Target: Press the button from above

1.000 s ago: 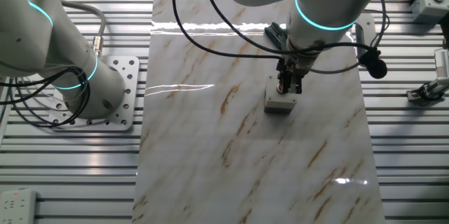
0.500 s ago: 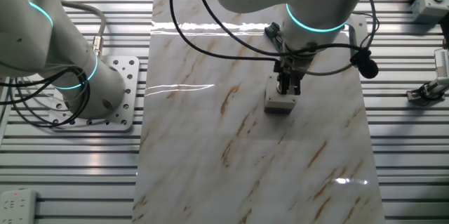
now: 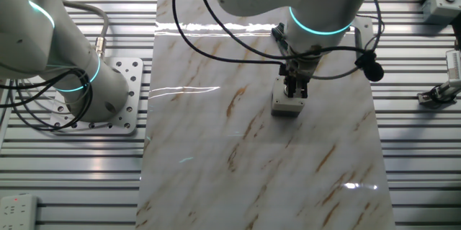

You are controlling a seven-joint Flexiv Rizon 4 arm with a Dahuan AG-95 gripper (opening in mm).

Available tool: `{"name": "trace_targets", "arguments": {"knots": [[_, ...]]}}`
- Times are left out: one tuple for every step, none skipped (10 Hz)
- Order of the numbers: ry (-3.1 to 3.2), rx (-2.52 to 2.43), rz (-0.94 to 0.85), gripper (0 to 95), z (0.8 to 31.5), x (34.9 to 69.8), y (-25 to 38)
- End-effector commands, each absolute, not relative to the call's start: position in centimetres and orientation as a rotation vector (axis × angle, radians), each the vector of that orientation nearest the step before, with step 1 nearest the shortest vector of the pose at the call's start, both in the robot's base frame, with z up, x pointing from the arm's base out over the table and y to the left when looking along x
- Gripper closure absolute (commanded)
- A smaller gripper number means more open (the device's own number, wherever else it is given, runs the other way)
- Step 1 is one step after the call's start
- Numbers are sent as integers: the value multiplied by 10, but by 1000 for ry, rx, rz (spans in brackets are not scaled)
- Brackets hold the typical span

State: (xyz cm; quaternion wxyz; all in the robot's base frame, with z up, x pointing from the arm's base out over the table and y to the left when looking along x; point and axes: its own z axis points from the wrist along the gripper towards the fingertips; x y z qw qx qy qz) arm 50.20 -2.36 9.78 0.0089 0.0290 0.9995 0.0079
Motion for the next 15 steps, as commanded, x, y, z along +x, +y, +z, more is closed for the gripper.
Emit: {"name": "trace_targets", "arguments": {"knots": [[3073,75,56,950,80,502,-22],[3115,56,14,950,90,503,-23],[3192,34,-22,950,117,506,-25],[3275,77,15,950,139,510,-24],[3272,104,66,950,158,513,-22],[3266,92,42,950,170,515,-20],[3257,87,55,950,169,515,-20],[3249,85,54,950,168,515,-20],[3251,87,58,950,168,515,-20],[3254,85,55,950,168,515,-20],[3245,88,60,950,168,515,-20],[3242,82,63,950,167,515,-20],[3240,76,55,950,166,516,-20],[3238,77,58,950,165,516,-21],[3239,76,53,950,164,516,-21]]}}
